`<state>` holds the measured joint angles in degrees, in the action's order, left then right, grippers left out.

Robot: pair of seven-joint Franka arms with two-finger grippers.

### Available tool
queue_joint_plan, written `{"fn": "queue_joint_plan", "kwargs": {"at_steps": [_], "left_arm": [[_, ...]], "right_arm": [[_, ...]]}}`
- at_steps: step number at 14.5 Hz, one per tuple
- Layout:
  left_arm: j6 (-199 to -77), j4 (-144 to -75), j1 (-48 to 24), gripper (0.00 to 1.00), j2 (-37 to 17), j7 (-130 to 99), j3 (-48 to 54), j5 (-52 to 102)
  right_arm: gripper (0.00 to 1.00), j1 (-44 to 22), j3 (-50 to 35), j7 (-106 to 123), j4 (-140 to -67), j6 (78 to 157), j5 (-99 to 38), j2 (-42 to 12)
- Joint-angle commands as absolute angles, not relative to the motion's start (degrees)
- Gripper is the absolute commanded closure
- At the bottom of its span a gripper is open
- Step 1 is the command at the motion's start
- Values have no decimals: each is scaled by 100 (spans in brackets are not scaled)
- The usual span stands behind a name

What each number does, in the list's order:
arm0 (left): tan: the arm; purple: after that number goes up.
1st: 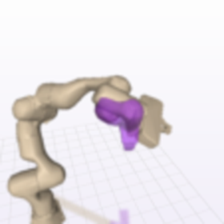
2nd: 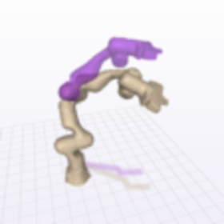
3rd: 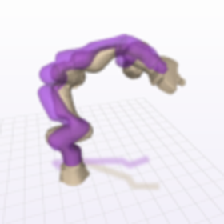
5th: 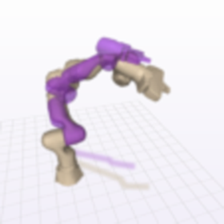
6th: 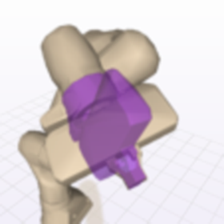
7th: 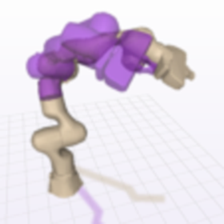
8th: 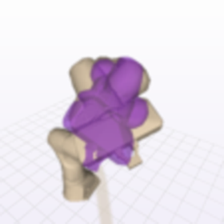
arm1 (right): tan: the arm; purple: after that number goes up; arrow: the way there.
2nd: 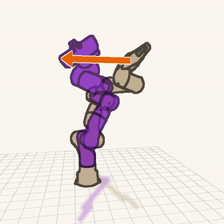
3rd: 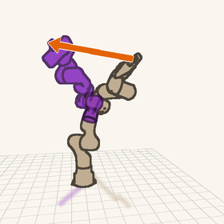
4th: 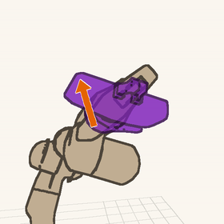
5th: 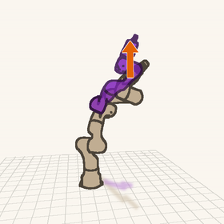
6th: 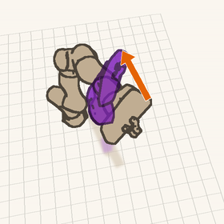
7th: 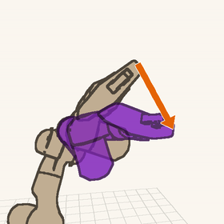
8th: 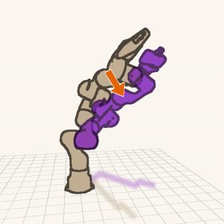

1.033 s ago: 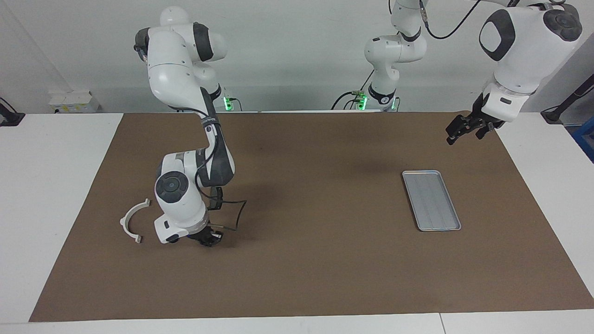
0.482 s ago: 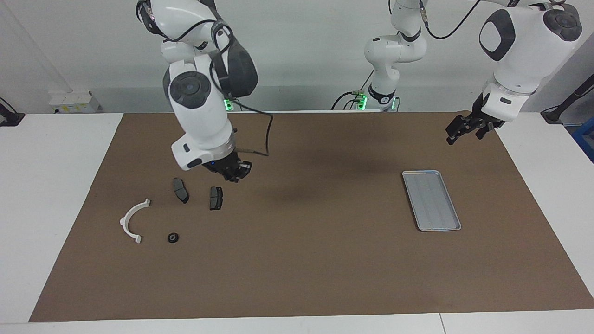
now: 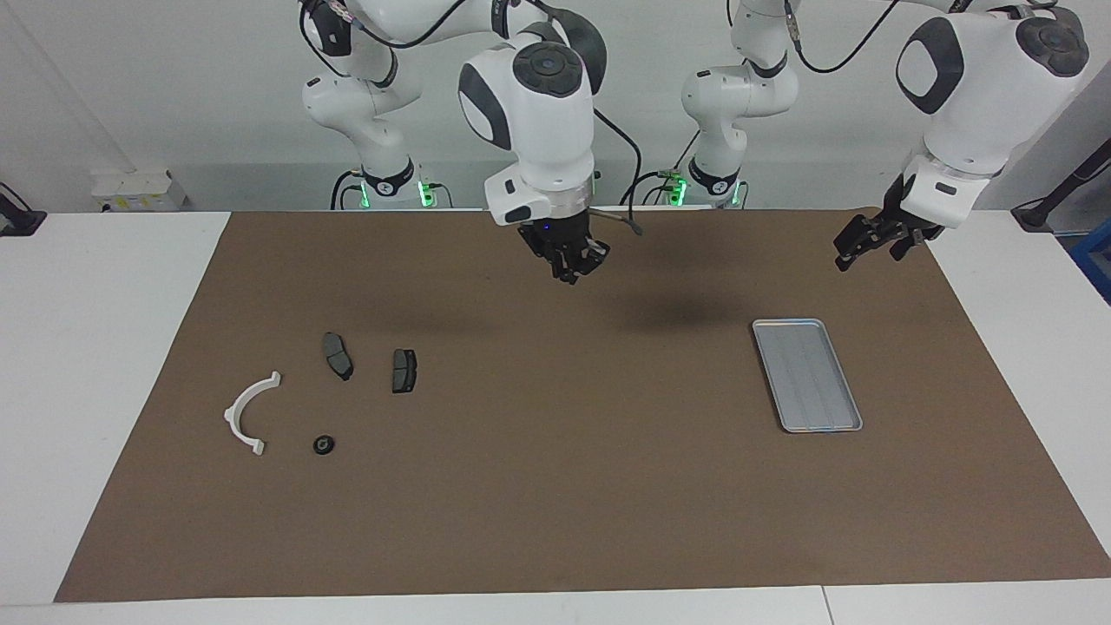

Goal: Pick bearing gear from pile to tray

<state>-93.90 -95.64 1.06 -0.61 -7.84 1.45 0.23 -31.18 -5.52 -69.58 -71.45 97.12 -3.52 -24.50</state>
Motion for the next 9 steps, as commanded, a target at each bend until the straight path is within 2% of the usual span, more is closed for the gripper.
{"fn": "queue_joint_plan", "kwargs": {"at_steps": [1,3,5,7,9], "left_arm": [[-9308,-9580,35,0,18,-765,79,35],[-9308,-9580,35,0,18,-765,79,35],[-9308,-9580,35,0,18,-765,79,35],[-9308,-9580,35,0,18,-765,79,35],[-9308,-9580,35,0,9,-765,79,35]], "right_arm": [[100,-3251,-527,-7365,-7477,10386,-404,-2742],[100,-3444,-527,-7548,-7585,10616,-47,-3091],[100,-3629,-527,-8084,-7594,11185,307,-3610],[100,-3639,-527,-8103,-7637,11469,360,-3849],[100,-3639,-527,-8103,-8014,11968,413,-3893]]}}
